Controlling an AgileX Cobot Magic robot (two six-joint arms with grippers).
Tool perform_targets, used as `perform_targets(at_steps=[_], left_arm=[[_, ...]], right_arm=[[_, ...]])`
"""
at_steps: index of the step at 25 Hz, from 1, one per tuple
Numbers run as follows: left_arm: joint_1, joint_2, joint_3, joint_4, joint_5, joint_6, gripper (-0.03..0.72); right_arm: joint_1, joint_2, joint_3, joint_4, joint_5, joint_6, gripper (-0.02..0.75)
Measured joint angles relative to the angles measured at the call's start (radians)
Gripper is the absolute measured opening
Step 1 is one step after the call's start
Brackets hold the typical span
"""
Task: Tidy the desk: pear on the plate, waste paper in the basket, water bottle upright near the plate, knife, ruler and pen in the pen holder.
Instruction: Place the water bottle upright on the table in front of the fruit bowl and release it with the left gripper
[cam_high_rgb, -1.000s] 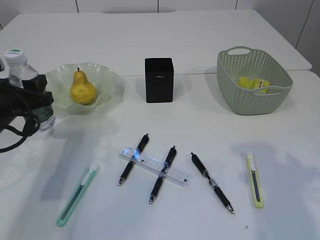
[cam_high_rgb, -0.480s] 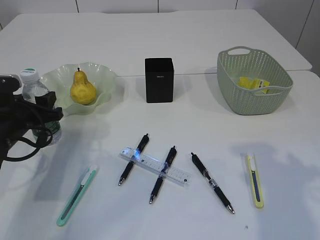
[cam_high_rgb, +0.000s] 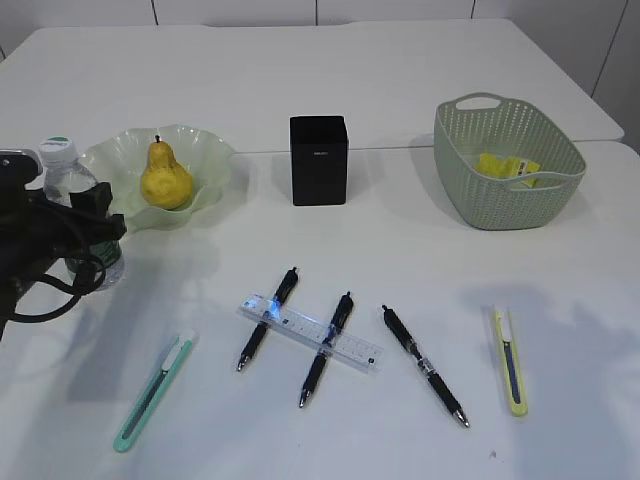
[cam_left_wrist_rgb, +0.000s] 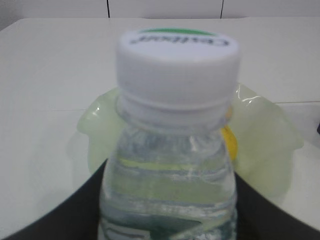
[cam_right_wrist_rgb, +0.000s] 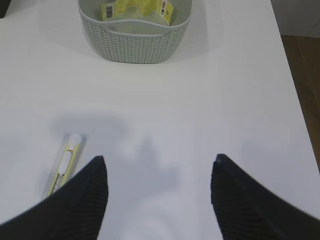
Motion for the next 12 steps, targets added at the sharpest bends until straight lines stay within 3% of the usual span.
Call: perform_targets(at_steps=[12], left_arm=[[0.0, 0.001, 0.0, -0.015, 0.002, -0.072, 0.485]], right_arm=[[0.0, 0.0, 0.0, 0.0, 0.0, 0.0, 0.511]])
